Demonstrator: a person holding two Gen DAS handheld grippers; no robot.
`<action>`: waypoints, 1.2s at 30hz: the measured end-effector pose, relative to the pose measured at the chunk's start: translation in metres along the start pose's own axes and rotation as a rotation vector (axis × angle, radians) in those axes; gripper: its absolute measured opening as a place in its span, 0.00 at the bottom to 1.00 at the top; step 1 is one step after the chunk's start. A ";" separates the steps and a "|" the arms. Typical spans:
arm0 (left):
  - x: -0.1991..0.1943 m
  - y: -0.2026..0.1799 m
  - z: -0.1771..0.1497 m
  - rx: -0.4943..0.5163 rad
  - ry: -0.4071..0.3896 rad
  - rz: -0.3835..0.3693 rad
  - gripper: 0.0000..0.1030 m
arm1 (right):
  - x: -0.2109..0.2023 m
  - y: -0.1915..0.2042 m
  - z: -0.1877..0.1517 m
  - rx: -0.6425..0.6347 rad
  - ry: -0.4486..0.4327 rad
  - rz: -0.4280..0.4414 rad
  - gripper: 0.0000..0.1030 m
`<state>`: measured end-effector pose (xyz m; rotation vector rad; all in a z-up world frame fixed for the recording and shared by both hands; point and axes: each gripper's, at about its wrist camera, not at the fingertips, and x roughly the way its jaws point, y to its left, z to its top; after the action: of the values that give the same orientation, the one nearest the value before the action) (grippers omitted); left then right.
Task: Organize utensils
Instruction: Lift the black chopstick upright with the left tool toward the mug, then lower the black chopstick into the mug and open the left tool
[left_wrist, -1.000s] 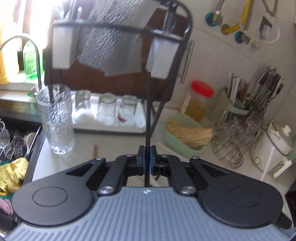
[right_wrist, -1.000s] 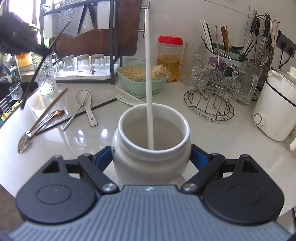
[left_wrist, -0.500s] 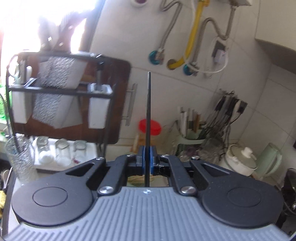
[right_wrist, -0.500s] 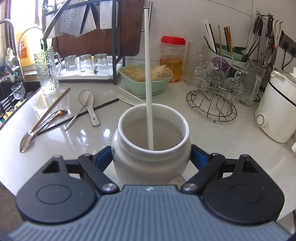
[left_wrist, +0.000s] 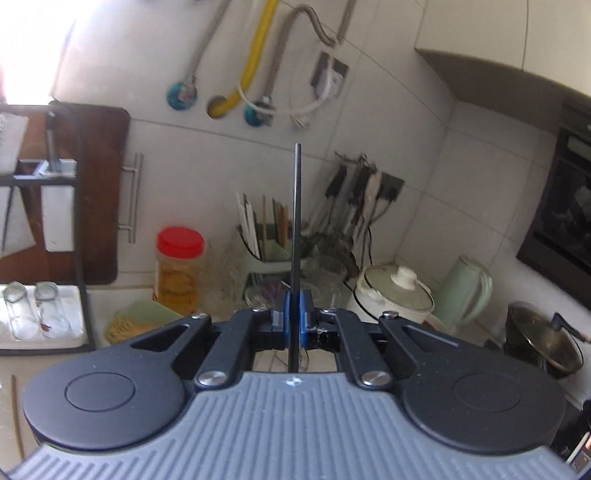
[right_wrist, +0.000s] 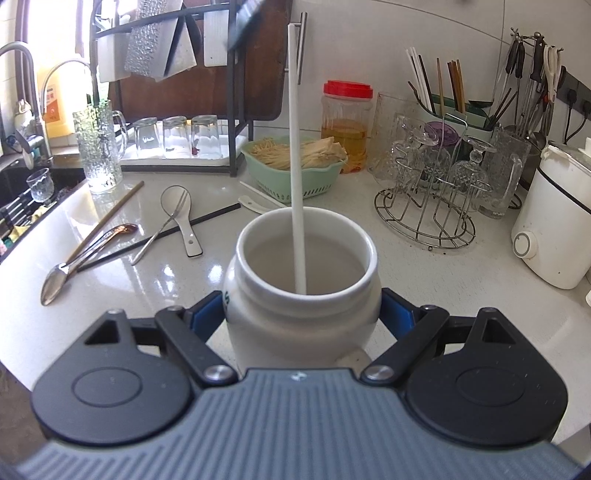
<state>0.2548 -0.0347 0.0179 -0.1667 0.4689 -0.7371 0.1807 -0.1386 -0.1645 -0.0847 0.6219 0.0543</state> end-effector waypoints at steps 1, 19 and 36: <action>0.004 -0.001 -0.006 -0.001 0.005 -0.018 0.05 | 0.000 0.000 0.000 0.000 -0.001 0.001 0.88; 0.051 -0.014 -0.079 0.135 0.100 -0.017 0.06 | 0.000 -0.003 -0.002 0.004 -0.021 0.016 0.88; 0.023 -0.013 -0.087 0.129 0.183 0.048 0.06 | -0.001 -0.005 -0.005 0.003 -0.039 0.034 0.88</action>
<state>0.2209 -0.0587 -0.0629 0.0335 0.5950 -0.7363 0.1778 -0.1443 -0.1676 -0.0702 0.5849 0.0882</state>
